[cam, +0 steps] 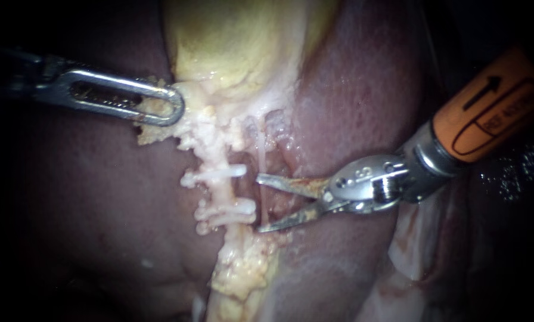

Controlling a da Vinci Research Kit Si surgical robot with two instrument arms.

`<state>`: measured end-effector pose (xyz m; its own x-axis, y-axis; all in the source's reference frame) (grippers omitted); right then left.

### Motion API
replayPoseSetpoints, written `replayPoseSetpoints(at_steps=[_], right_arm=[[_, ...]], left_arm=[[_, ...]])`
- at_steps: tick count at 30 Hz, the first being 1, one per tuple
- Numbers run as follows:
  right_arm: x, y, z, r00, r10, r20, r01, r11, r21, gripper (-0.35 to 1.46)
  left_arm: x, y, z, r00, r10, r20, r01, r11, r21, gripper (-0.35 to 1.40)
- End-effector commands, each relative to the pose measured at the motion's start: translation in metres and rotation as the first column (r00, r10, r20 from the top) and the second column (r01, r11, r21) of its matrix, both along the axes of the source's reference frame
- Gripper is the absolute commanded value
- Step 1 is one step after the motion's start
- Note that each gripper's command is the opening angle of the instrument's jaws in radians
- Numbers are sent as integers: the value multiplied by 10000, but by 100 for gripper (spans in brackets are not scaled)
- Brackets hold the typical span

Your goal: Go to the cutting position left tube

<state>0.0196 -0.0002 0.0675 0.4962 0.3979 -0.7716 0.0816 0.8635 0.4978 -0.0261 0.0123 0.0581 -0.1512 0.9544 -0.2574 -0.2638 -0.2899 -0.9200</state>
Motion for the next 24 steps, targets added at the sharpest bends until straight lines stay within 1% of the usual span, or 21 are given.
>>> replayPoseSetpoints(at_steps=[1, 4, 6, 8, 10, 14, 16, 18, 21, 23, 24], right_arm=[[1, -1, 5, 10000, -10, 4, 10, 10000, 70, 136], [2, -1, 19, 10000, -17, -49, 18, 9998, 212, 138], [1, 0, 25, 10000, 38, -73, -36, 9995, 301, 138], [0, 3, 29, 9998, 65, -194, -57, 9992, 396, 140], [-1, 5, 31, 9990, 58, -445, -31, 9982, 602, 140], [1, 7, 33, 9960, -87, -888, 161, 9964, 833, 140], [3, 8, 33, 9933, -227, -1131, 322, 9960, 830, 140], [6, 8, 33, 9891, -386, -1423, 507, 9953, 824, 140], [11, 7, 32, 9808, -593, -1856, 755, 9938, 818, 140], [14, 7, 32, 9775, -691, -1992, 868, 9929, 814, 140], [16, 7, 32, 9772, -705, -2003, 875, 9931, 776, 140]], left_arm=[[0, 0, 0, 10000, -2, -9, 2, 10000, -3, -35], [0, -1, -1, 10000, -5, -12, 5, 10000, -3, -35], [0, -1, -1, 10000, -5, -12, 5, 10000, -4, -35], [0, -1, 0, 10000, -6, -13, 6, 10000, -6, -35], [-1, -1, 0, 10000, -9, -15, 9, 10000, -7, -35], [-1, -1, 0, 10000, -11, -17, 11, 10000, -8, -35], [-1, -1, 0, 10000, -12, -18, 12, 10000, -9, -35], [-2, -1, 0, 10000, -13, -19, 13, 10000, -12, -35], [-2, -1, 1, 10000, -13, -20, 13, 10000, -14, -35], [-2, -1, 1, 10000, -11, -18, 11, 10000, -15, -35], [-2, -1, 2, 10000, -12, -19, 12, 10000, -16, -35]])
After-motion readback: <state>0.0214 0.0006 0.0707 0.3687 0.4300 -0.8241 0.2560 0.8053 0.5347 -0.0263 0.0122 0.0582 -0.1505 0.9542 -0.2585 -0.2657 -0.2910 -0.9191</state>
